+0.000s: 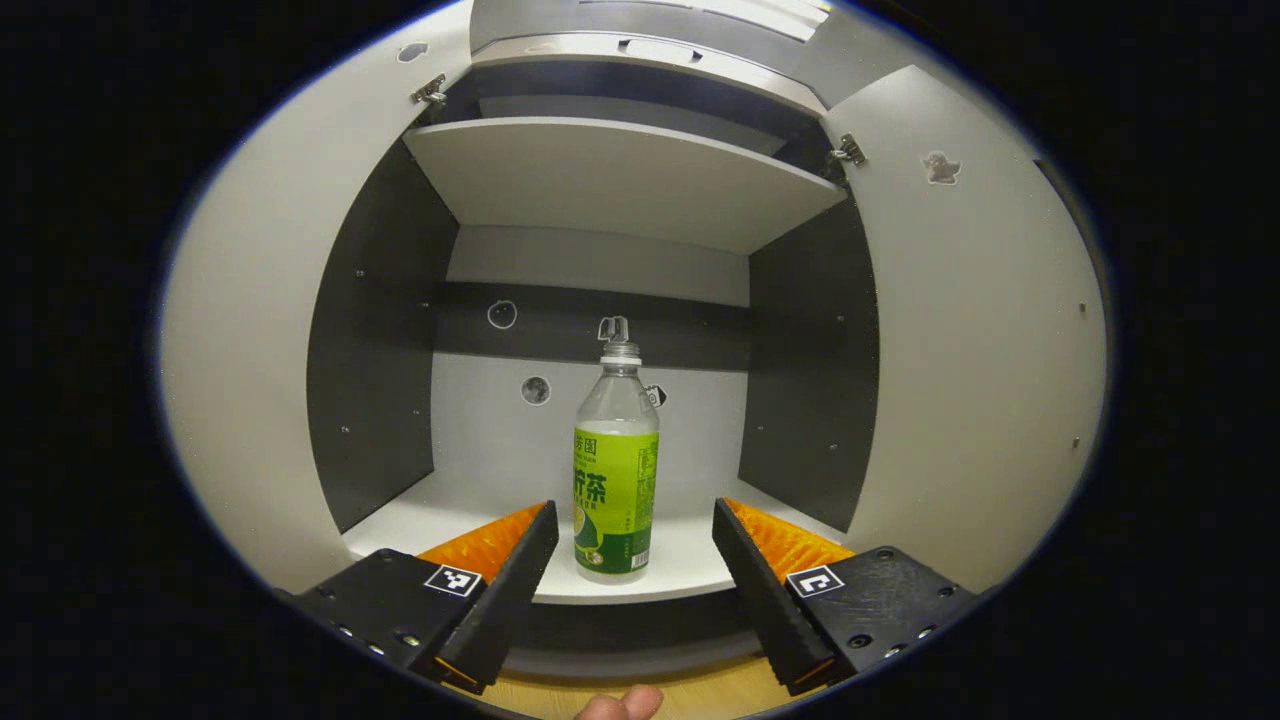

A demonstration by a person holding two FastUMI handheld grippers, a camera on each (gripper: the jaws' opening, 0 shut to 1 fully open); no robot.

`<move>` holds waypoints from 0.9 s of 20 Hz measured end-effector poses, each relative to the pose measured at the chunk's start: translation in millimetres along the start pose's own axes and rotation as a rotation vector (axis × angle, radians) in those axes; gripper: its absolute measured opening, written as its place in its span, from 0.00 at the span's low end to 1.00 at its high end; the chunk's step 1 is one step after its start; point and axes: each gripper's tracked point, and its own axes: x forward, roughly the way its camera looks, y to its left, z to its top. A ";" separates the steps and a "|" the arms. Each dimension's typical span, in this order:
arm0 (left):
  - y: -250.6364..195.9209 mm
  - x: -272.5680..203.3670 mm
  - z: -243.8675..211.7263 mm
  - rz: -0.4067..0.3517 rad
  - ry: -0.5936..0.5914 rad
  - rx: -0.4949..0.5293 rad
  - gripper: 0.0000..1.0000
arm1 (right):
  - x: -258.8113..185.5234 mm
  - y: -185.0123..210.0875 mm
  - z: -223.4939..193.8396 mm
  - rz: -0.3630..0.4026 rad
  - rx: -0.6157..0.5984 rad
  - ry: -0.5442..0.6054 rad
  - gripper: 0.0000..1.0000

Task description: Grasp the bottle in the cabinet with the left hand and place it on the coaster, then close the right door with the right hand and the left door with the left hand.

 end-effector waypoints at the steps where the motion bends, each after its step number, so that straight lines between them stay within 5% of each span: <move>1: 1.5 11.0 -1.2 0.011 0.004 -0.001 0.95 | -0.5 -1.5 -0.9 -0.007 0.017 0.006 0.99; 10: 13.4 71.4 -8.5 0.085 0.007 0.008 0.95 | -5.2 -29.1 -10.0 -0.110 0.091 0.051 0.99; 18: 20.4 94.4 -9.5 0.114 0.029 -0.011 0.95 | -4.6 -34.2 -12.5 -0.105 0.092 0.058 0.99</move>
